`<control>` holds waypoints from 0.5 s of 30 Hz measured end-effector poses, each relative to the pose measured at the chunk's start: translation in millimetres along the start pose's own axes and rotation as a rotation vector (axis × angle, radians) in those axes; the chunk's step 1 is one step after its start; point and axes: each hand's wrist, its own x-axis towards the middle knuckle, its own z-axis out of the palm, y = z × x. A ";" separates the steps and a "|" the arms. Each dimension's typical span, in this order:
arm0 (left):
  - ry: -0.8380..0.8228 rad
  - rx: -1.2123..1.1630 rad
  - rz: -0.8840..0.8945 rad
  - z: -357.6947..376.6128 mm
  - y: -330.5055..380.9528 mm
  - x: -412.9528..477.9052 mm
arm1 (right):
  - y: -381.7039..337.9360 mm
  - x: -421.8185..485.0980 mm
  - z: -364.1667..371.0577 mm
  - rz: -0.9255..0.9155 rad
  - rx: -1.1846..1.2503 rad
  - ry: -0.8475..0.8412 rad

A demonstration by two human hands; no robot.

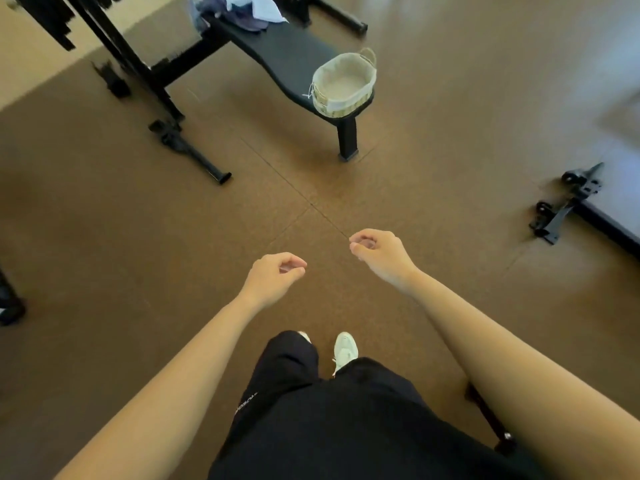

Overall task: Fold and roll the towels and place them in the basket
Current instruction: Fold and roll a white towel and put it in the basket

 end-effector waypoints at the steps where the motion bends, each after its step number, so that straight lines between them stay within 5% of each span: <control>1: 0.014 -0.017 -0.010 -13.6 0.7 18.6 | -15.8 20.5 -3.8 0.002 -0.010 -0.001; 15: -0.068 -0.031 0.084 -221.0 52.1 320.3 | -199.3 286.0 -33.6 0.048 -0.007 0.084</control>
